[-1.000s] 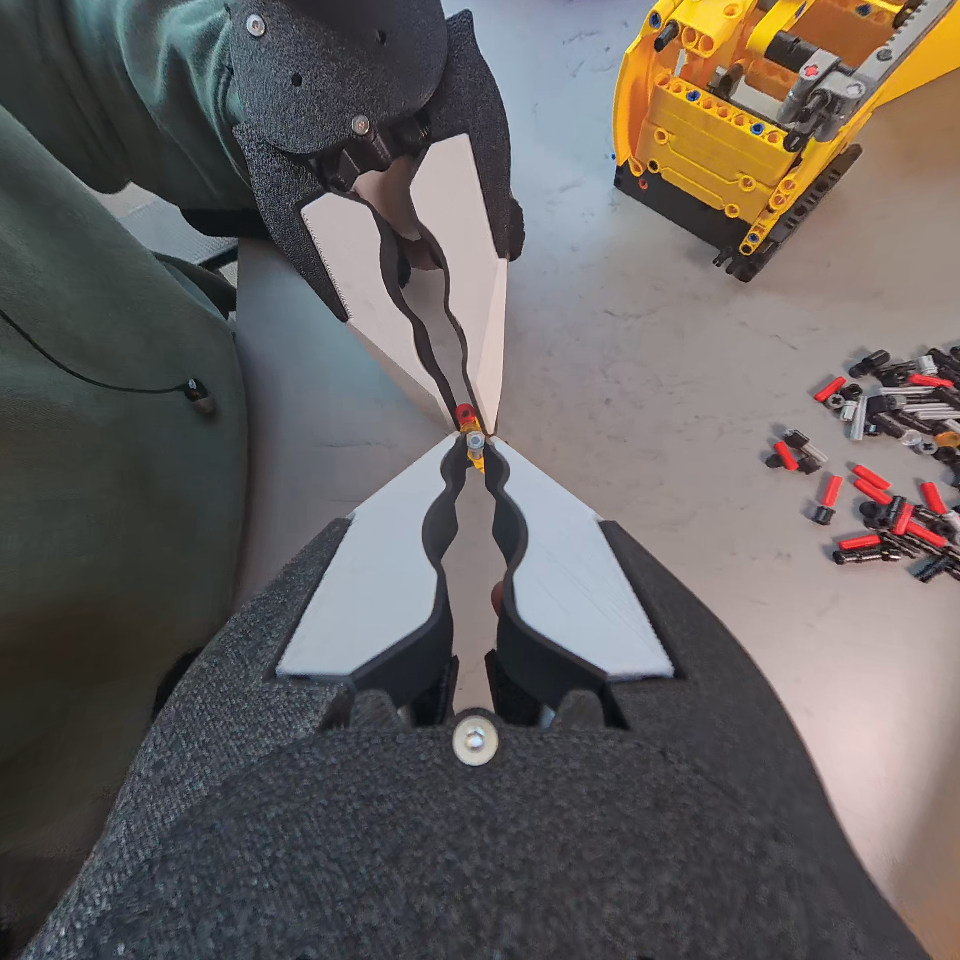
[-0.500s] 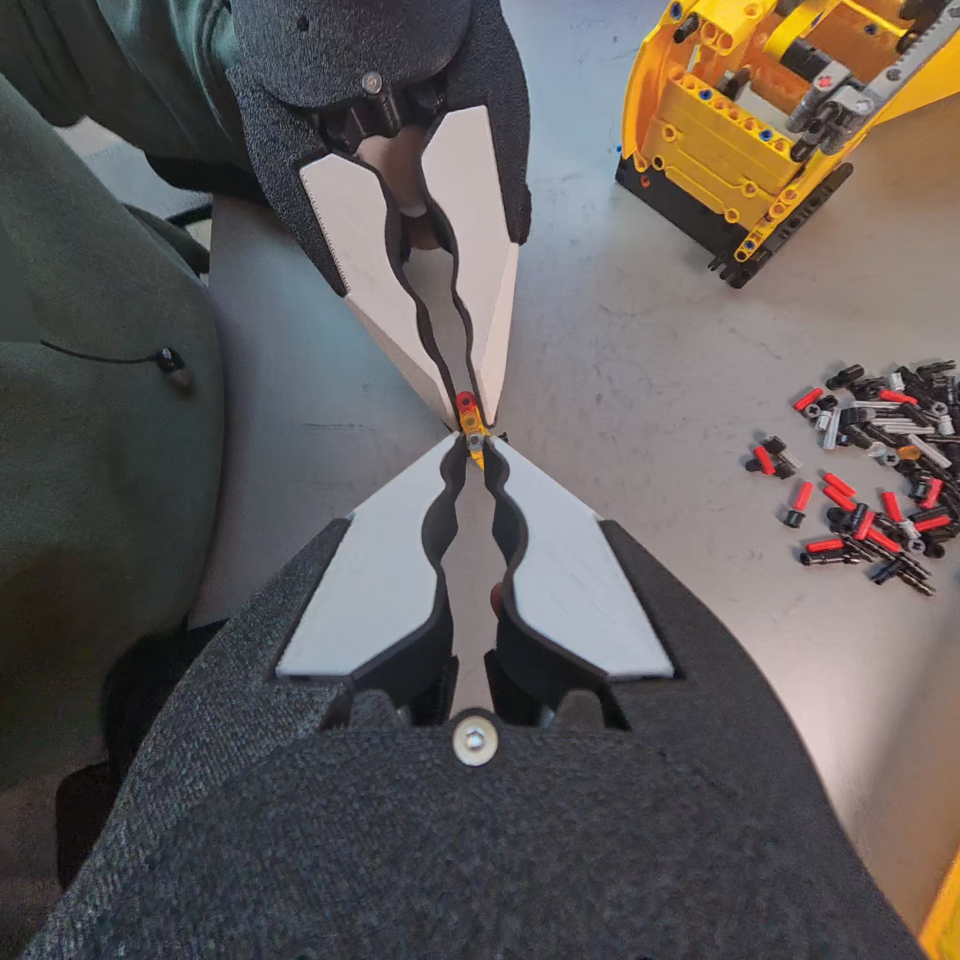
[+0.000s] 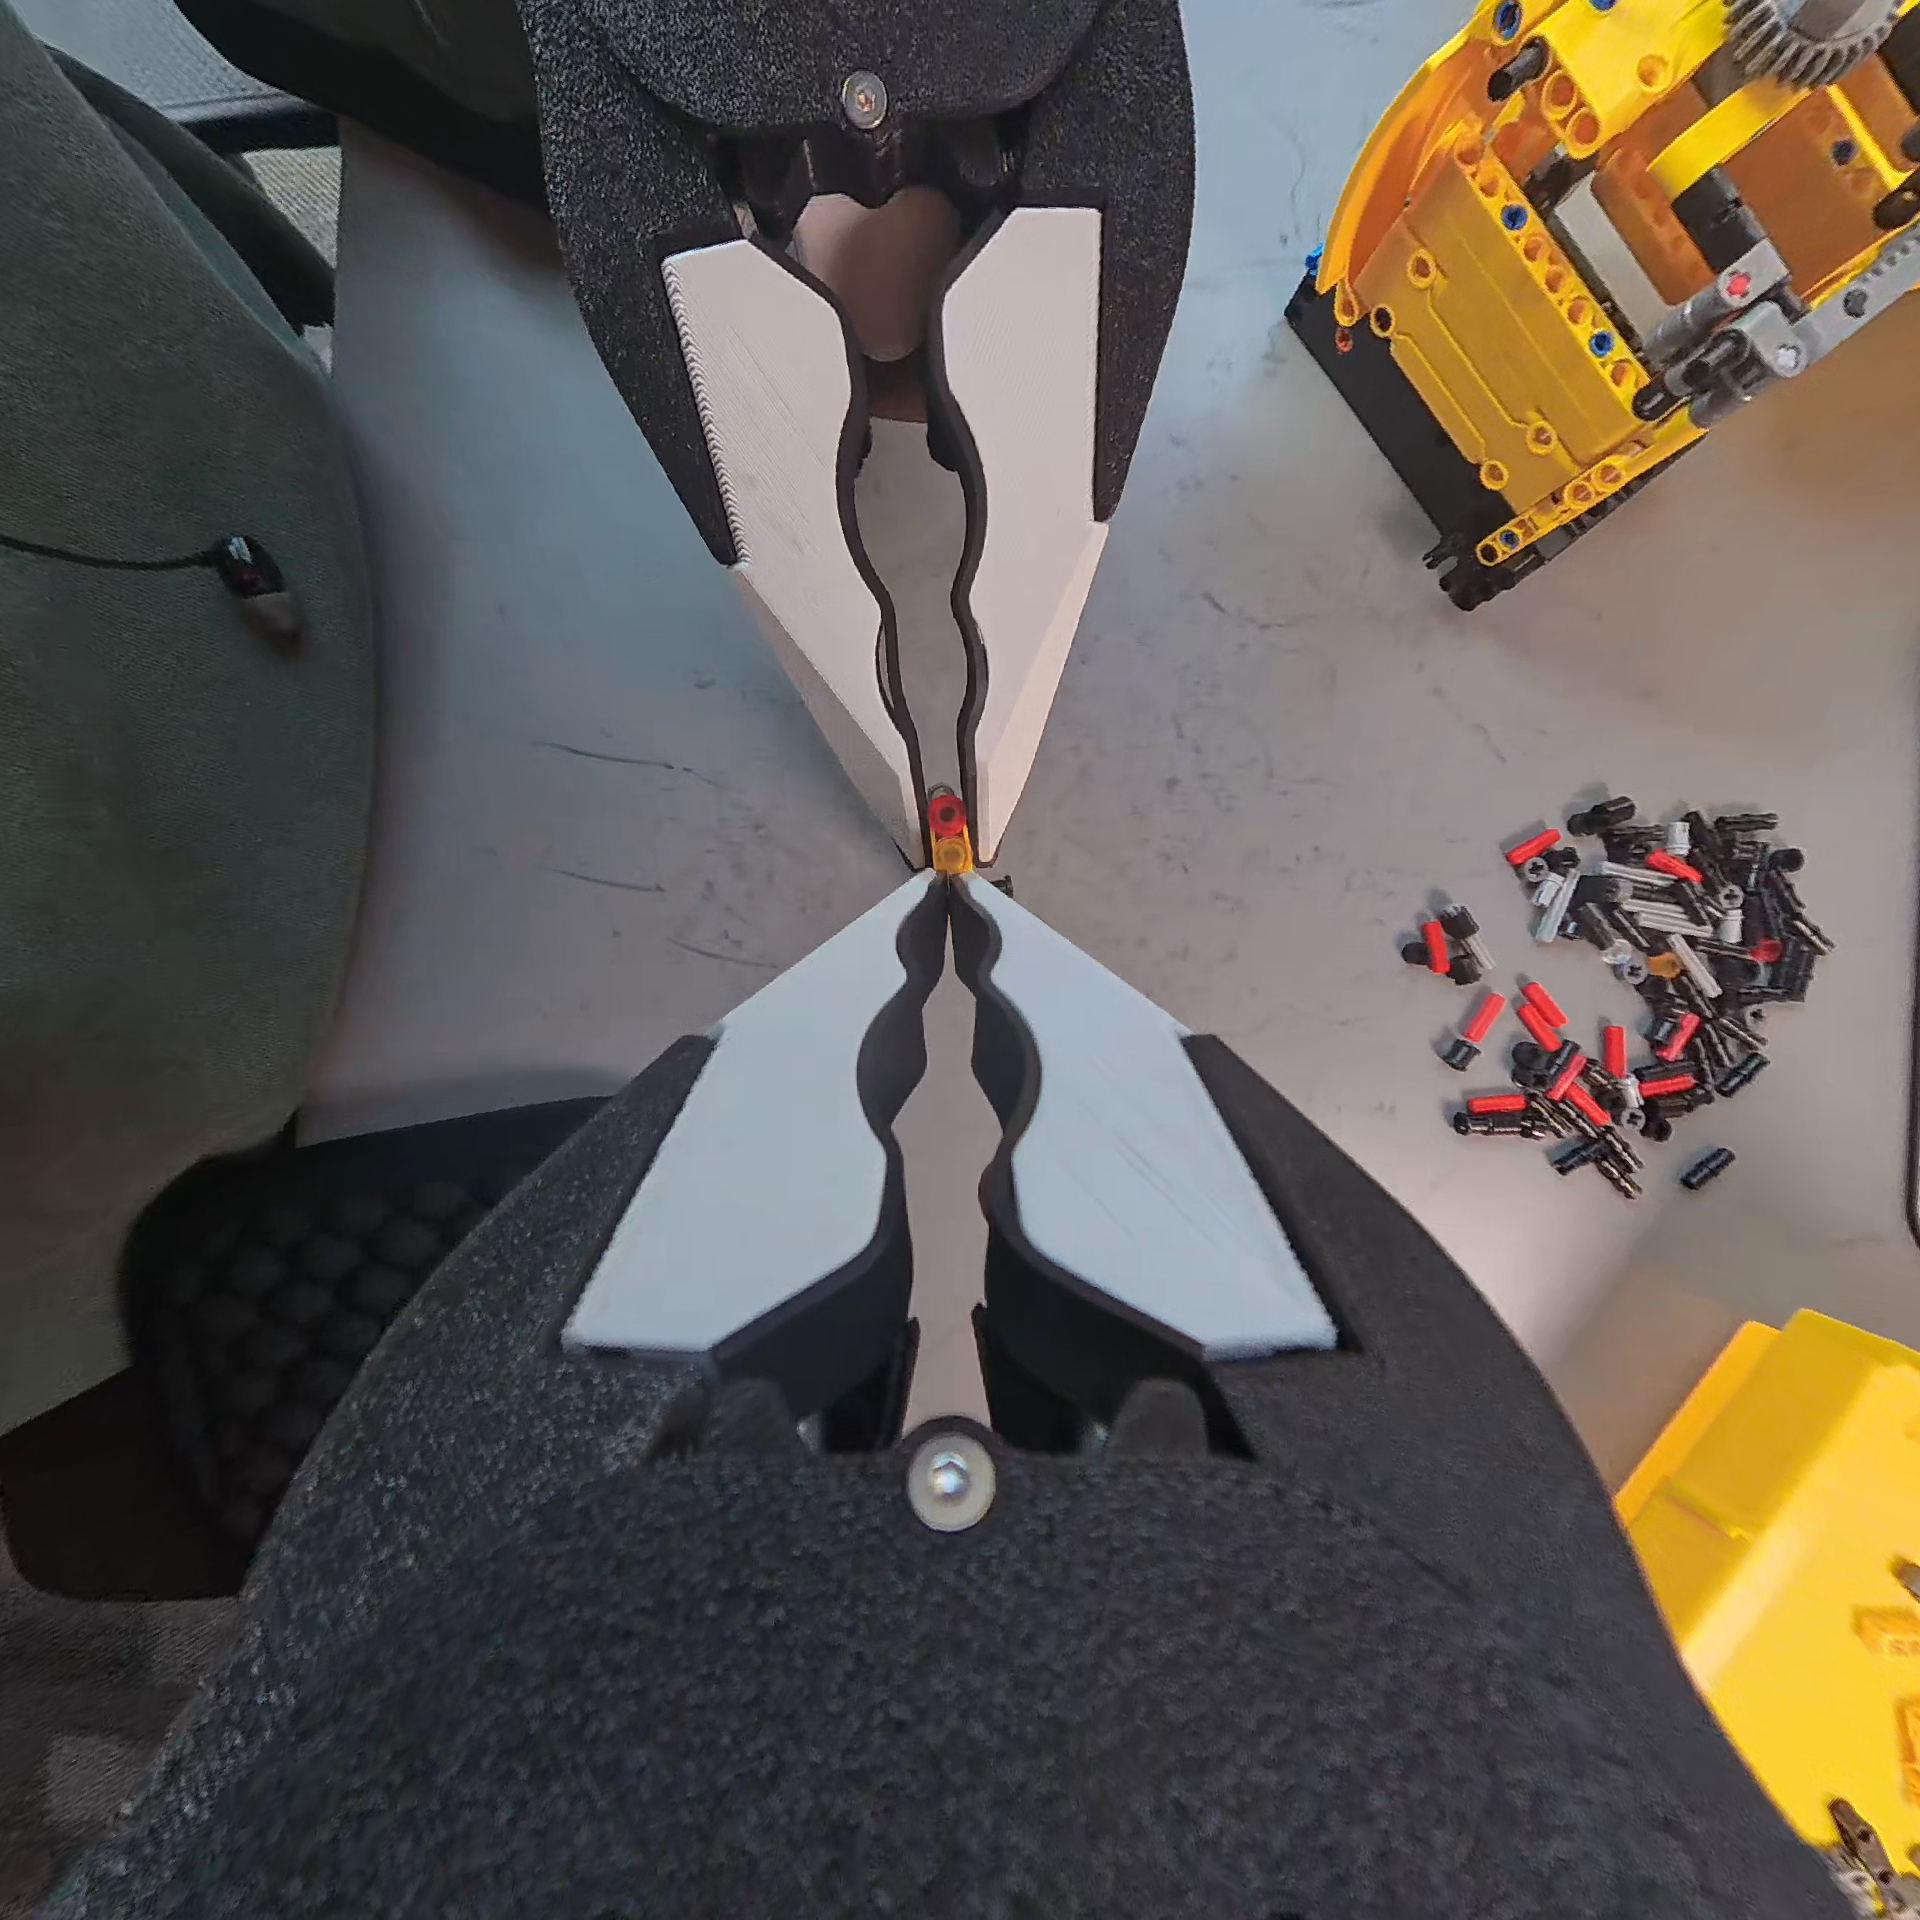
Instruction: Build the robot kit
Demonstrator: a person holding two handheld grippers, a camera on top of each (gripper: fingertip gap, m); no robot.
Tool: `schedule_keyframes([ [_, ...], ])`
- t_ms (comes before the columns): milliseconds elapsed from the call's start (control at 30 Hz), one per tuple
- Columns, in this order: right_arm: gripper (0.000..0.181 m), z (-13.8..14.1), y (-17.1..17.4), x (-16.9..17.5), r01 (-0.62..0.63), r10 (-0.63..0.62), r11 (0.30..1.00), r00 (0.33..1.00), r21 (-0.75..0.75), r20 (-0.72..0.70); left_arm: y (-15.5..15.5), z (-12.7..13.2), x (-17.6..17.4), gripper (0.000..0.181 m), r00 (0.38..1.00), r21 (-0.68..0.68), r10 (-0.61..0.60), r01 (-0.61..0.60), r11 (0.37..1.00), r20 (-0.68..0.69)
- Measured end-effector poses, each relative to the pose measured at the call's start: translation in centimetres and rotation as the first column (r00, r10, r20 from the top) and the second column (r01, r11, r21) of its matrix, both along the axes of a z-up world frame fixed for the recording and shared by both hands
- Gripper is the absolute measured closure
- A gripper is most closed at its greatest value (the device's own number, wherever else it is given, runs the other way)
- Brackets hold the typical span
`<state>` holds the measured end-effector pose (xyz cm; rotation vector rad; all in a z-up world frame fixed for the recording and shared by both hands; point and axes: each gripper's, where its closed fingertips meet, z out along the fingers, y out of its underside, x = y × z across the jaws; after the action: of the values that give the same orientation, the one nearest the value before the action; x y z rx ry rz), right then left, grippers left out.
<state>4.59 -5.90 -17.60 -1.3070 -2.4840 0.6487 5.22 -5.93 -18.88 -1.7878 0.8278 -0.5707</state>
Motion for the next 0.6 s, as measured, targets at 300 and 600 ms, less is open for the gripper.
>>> schedule_keyframes([
  [300,0.181,-0.24,-0.02,0.28,0.053,-0.042,0.996,0.987,-0.065,0.154,-0.04,0.03,0.09,0.175,1.000,0.001,0.001,-0.001,1.000,-0.001],
  [600,0.181,-0.31,-0.13,0.24,0.031,-0.026,0.999,0.982,-0.025,0.189,-0.11,0.03,0.08,0.174,1.000,0.004,-0.005,0.005,1.000,0.007],
])
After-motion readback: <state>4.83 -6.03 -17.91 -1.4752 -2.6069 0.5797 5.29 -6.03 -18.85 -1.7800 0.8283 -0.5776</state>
